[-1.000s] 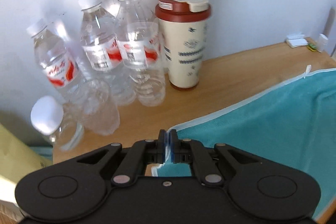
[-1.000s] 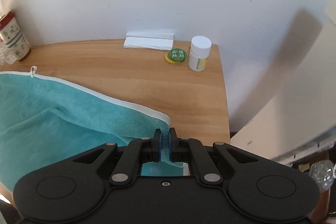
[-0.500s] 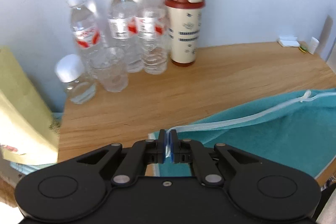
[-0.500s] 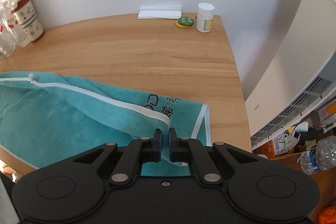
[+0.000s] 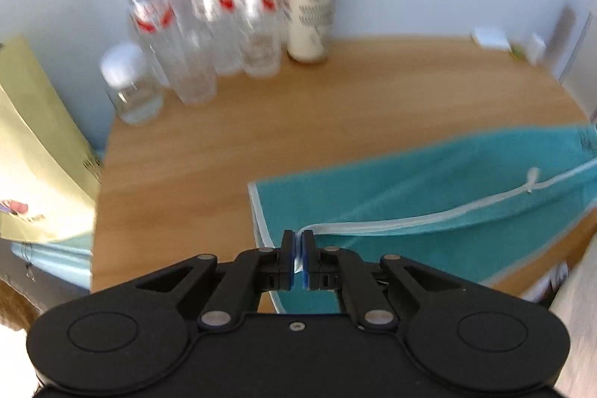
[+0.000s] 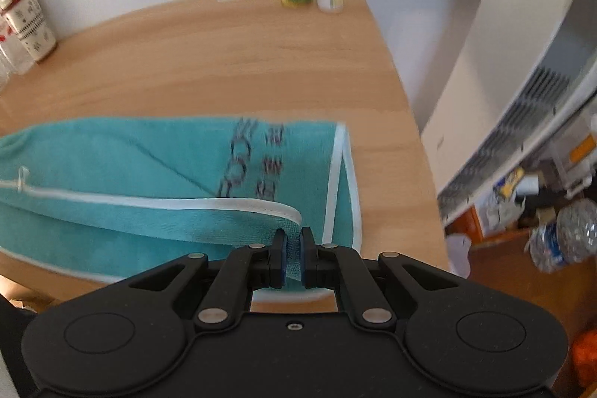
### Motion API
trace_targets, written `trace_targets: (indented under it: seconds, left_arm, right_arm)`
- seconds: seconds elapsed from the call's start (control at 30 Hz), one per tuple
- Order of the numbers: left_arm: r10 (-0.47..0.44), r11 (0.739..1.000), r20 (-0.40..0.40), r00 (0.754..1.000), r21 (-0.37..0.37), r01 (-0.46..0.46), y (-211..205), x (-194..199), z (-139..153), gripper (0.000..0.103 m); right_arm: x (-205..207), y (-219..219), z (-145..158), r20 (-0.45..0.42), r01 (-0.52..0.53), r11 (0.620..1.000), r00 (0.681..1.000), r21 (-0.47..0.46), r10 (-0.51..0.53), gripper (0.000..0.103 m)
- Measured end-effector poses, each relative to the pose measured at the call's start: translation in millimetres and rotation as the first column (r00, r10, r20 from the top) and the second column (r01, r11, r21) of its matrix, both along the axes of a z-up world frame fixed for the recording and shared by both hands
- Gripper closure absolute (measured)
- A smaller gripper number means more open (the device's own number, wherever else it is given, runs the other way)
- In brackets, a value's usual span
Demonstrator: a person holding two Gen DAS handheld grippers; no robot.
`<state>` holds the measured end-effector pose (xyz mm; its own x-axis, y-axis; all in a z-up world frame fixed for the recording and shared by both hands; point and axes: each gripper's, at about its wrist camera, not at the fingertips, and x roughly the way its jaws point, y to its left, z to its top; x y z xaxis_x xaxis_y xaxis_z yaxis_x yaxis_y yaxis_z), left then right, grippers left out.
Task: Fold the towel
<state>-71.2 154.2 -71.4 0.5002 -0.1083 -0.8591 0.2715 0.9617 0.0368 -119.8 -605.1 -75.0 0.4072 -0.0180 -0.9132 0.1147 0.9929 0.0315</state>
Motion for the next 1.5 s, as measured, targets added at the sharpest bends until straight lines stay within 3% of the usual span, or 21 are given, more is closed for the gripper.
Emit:
trace_targets:
  seconds: [0.1,0.2,0.3,0.4,0.43,0.47,0.57,0.7,0.87,1.0,1.13,1.27,1.5]
  left_arm:
    - [0.004,0.999,-0.055,0.998,0.032,-0.002,1,-2,-18,0.1]
    - [-0.007,0.999,-0.097,0.995,0.042,0.012,-1,-3,-26,0.098]
    - [0.001,1.0,-0.2,0.98,0.028,0.005,5,1,-36,0.093]
    - [0.022,1.0,-0.235,0.972,-0.01,-0.025,20,3,-32,0.074]
    - [0.033,0.999,-0.228,0.973,-0.018,-0.038,23,4,-28,0.059]
    - [0.053,0.996,-0.228,0.972,-0.057,-0.068,31,8,-23,0.052]
    - [0.101,0.984,-0.249,0.963,-0.117,-0.133,42,21,-20,0.052]
    - [0.091,0.986,-0.224,0.97,-0.114,-0.119,40,30,-16,0.052]
    - [0.117,0.99,-0.201,0.973,-0.054,-0.131,34,52,-27,0.052]
    - [0.167,0.98,-0.207,0.964,-0.074,-0.185,33,80,-37,0.052]
    - [0.184,0.98,-0.217,0.959,-0.039,-0.197,26,105,-48,0.052]
    - [0.196,0.974,-0.241,0.951,-0.066,-0.217,22,123,-57,0.052]
    - [0.18,0.965,-0.283,0.942,-0.132,-0.224,18,132,-67,0.052]
  right_arm:
    - [15,-10,-13,-0.026,-0.006,1.0,1.0,-0.012,0.006,0.094]
    - [27,-32,-14,-0.061,-0.005,1.0,0.998,-0.003,0.005,0.078]
    - [43,-55,-9,-0.079,-0.004,1.0,0.997,0.009,0.005,0.066]
    - [62,-84,6,-0.059,0.055,0.997,0.997,0.056,-0.052,0.057]
    - [73,-97,10,-0.046,0.086,0.993,0.996,0.082,-0.082,0.056]
    - [84,-109,13,-0.036,0.116,0.986,0.993,0.117,-0.113,0.056]
    - [116,-121,19,-0.029,0.152,0.967,0.988,0.206,-0.15,0.056]
    - [101,-123,32,-0.021,0.122,0.959,0.992,0.256,-0.12,0.056]
    - [104,-139,8,-0.02,0.16,0.963,0.987,0.217,-0.159,0.056]
    - [147,-156,-6,-0.029,0.146,0.968,0.989,0.202,-0.143,0.056]
    - [176,-149,-20,-0.005,0.127,0.967,0.992,0.221,-0.129,0.056]
    - [216,-156,-28,-0.037,0.099,0.968,0.995,0.232,-0.093,0.056]
    - [203,-163,-37,-0.107,0.124,0.954,0.99,0.274,-0.098,0.058]
